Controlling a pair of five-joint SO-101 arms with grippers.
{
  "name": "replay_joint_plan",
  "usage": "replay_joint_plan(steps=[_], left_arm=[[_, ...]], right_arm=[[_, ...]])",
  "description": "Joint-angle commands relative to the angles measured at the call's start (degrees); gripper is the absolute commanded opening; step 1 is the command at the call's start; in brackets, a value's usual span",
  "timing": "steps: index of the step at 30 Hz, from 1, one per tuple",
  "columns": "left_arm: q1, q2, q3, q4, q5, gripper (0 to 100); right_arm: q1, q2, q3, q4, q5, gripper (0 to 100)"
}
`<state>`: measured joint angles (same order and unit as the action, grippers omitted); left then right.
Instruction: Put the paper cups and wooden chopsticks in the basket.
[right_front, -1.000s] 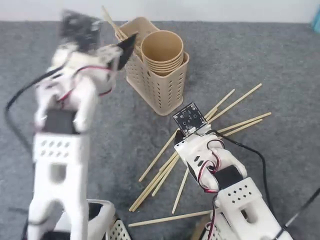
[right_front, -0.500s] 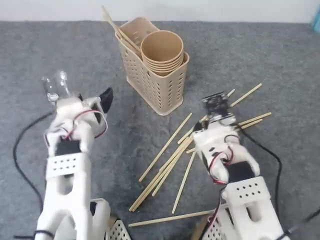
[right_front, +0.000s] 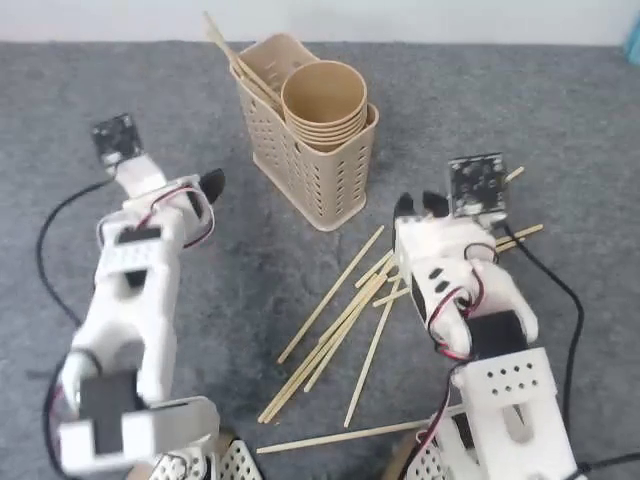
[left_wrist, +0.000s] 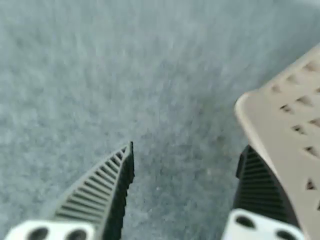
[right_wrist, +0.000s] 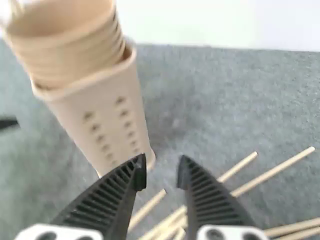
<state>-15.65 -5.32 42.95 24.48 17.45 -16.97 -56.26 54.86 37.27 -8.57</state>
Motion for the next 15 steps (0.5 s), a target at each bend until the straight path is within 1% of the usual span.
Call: replay_joint_plan(steps=[1,5,11,15], left_arm=[[-0.4,1.7,-5.6,2.6,0.6,32],[-0.4,2.1,-5.6,1.3,0.6,32],[-0.4,2.3,-5.6,0.7,0.4,32],[-0.4,2.3,-5.7,0.7,0.4,32]], right_arm=[[-0.7,6.8,-10.9,0.1,-4.9,21.1],[-0.3,21.2,-26.4,3.9,-11.0,21.0],[-0.4,44.1,-56.7,17.2,-20.5,21.2],[-0.5,56.0,-75.1,25.3,-23.3,21.2]])
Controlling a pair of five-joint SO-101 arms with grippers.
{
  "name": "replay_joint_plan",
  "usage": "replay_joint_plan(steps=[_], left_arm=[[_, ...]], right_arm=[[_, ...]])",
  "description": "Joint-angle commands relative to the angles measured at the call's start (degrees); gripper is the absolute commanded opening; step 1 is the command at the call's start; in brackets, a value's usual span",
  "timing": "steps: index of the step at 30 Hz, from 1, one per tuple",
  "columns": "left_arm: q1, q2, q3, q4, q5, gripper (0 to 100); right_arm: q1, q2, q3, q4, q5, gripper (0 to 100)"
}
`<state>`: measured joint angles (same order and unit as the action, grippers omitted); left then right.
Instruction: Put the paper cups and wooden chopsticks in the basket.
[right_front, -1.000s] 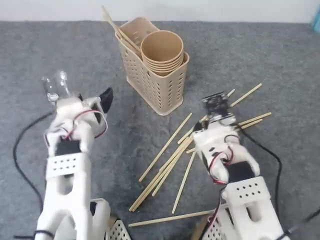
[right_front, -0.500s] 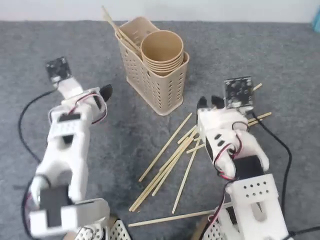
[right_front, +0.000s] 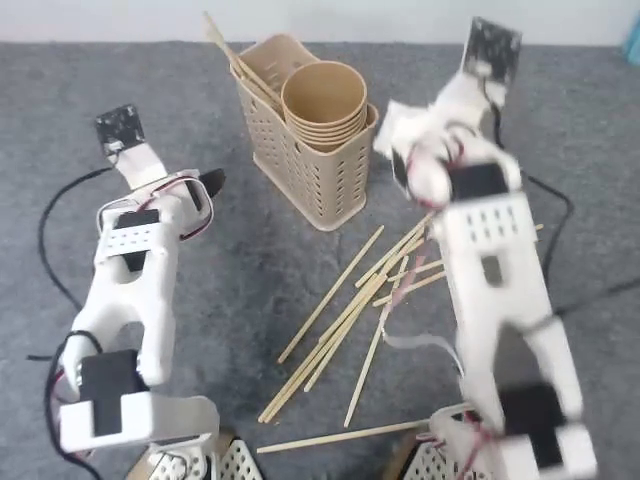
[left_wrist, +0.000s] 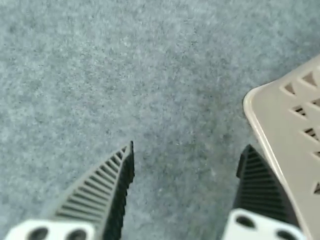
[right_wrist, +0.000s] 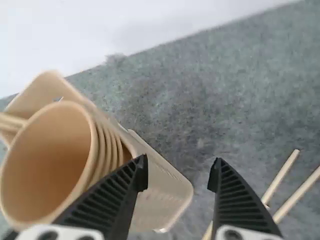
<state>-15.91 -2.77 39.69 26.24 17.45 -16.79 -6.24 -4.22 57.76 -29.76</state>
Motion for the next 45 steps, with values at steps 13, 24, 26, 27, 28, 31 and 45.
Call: replay_joint_plan(steps=[13,24,26,27,28,31,45], left_arm=[[-0.2,-0.2,-2.4,-1.8,0.3,32],[-0.1,-0.2,-1.7,-3.1,0.3,32],[0.0,-0.2,-1.7,-3.1,0.3,32],[0.0,-0.2,-1.7,-3.1,0.3,32],[0.0,-0.2,-1.7,-3.1,0.3,32],[0.0,-0.2,-1.7,-3.1,0.3,32],[0.1,-0.2,-1.7,-3.1,0.3,32]], right_arm=[[-4.4,24.6,-34.5,14.6,-2.3,21.0],[-2.8,17.7,-34.6,17.6,-2.2,21.0],[-2.7,15.4,-34.6,18.0,-1.9,21.0],[-2.7,14.2,-34.6,18.2,-1.8,21.0],[-2.9,12.9,-34.6,18.7,-1.8,21.0],[-3.6,9.1,-34.6,19.6,-1.8,21.0],[-10.2,9.5,-33.4,24.7,-1.8,21.1]])
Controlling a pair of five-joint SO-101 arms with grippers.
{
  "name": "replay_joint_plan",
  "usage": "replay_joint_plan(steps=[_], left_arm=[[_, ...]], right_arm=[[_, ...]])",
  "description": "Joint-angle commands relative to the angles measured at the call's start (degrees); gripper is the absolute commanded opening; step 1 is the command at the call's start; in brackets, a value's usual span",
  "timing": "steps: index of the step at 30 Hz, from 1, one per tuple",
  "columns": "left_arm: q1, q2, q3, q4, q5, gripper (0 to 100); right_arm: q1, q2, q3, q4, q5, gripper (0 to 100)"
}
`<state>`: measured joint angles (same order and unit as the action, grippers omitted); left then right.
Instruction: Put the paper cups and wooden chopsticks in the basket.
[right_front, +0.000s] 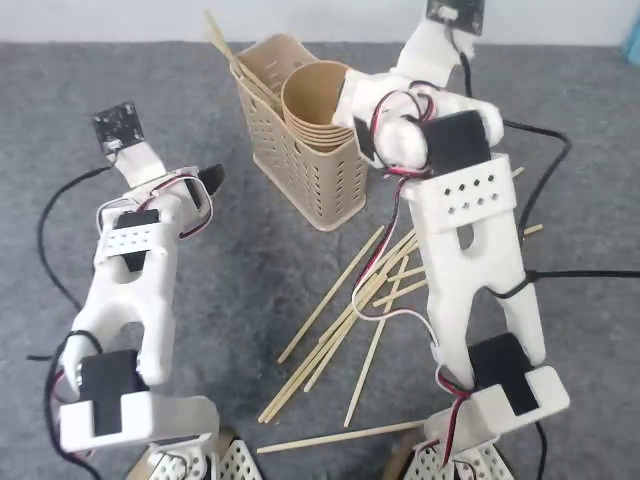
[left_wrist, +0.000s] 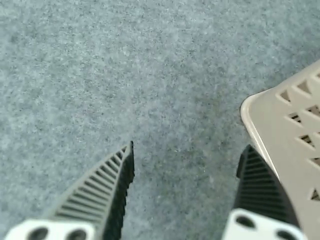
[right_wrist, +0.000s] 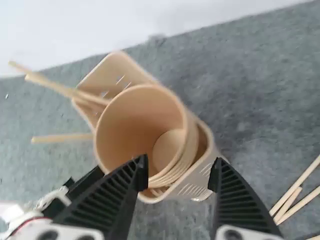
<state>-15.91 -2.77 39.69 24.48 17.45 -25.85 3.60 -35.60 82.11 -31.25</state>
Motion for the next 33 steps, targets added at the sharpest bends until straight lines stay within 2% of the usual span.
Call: replay_joint_plan(steps=[1,20,23,26,28,33], left_arm=[[0.0,-0.2,-1.7,-1.3,0.3,32],[0.1,-0.1,-1.7,-1.3,0.2,32],[0.1,-0.1,-1.7,-1.3,0.2,32],[0.2,-0.1,-1.6,-1.3,-1.1,32],[0.3,-0.1,-1.6,-1.3,-2.4,32],[0.3,-0.1,-1.6,-1.3,-2.5,32]], right_arm=[[-1.2,0.5,-2.0,0.3,-0.3,21.1],[-0.8,15.6,-2.0,3.0,0.4,20.8],[-0.7,16.5,-2.1,1.4,3.8,15.7],[-0.7,16.0,-2.1,-1.1,9.2,0.2],[-0.7,15.5,-2.1,-1.7,13.6,3.0],[1.5,14.0,-2.7,-1.9,22.2,0.7]])
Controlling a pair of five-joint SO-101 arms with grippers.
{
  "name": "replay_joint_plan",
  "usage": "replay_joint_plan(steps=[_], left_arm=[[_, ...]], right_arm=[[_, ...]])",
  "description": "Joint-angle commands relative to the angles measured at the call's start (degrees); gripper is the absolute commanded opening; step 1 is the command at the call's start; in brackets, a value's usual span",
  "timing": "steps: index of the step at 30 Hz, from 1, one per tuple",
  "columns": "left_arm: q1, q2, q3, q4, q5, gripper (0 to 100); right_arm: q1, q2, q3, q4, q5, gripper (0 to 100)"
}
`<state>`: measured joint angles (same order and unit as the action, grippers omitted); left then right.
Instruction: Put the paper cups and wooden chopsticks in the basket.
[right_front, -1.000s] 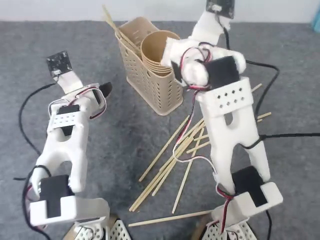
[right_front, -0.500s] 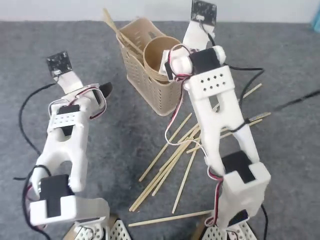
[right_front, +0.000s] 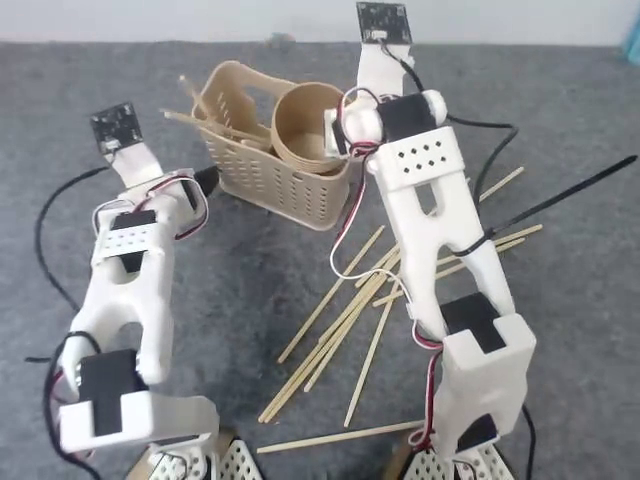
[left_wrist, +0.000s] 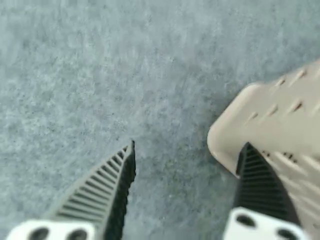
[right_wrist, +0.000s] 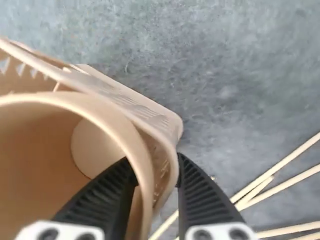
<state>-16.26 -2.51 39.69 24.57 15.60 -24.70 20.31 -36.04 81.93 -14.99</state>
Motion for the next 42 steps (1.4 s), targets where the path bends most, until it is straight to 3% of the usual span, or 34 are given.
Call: replay_joint_plan(steps=[1,7,12,21,30,32,37,42], left_arm=[[0.6,-0.4,-1.6,-1.4,-0.6,32],[0.6,-0.4,-1.6,-1.4,-0.6,32],[0.6,-0.4,-1.6,-1.4,-0.6,32],[0.6,-0.4,-1.6,-1.4,-0.6,32],[0.6,-0.4,-1.6,-1.4,-0.7,32],[0.6,-0.4,-1.6,-1.4,-0.7,32],[0.6,-0.4,-1.5,-1.4,-0.7,32],[0.6,-0.4,-1.5,-1.4,-0.7,32]], right_arm=[[0.8,-2.7,-3.2,-1.2,8.1,0.8],[3.1,-2.7,-13.2,4.4,20.0,0.9],[3.3,-2.5,-23.5,10.2,24.2,0.9],[1.9,3.3,-25.1,18.9,23.6,0.9],[4.4,12.1,-25.3,19.6,19.0,1.3],[4.5,12.1,-25.3,19.6,17.8,5.8],[4.2,11.9,-26.5,19.6,15.0,29.6],[4.1,10.0,-35.3,20.1,15.6,26.2]])
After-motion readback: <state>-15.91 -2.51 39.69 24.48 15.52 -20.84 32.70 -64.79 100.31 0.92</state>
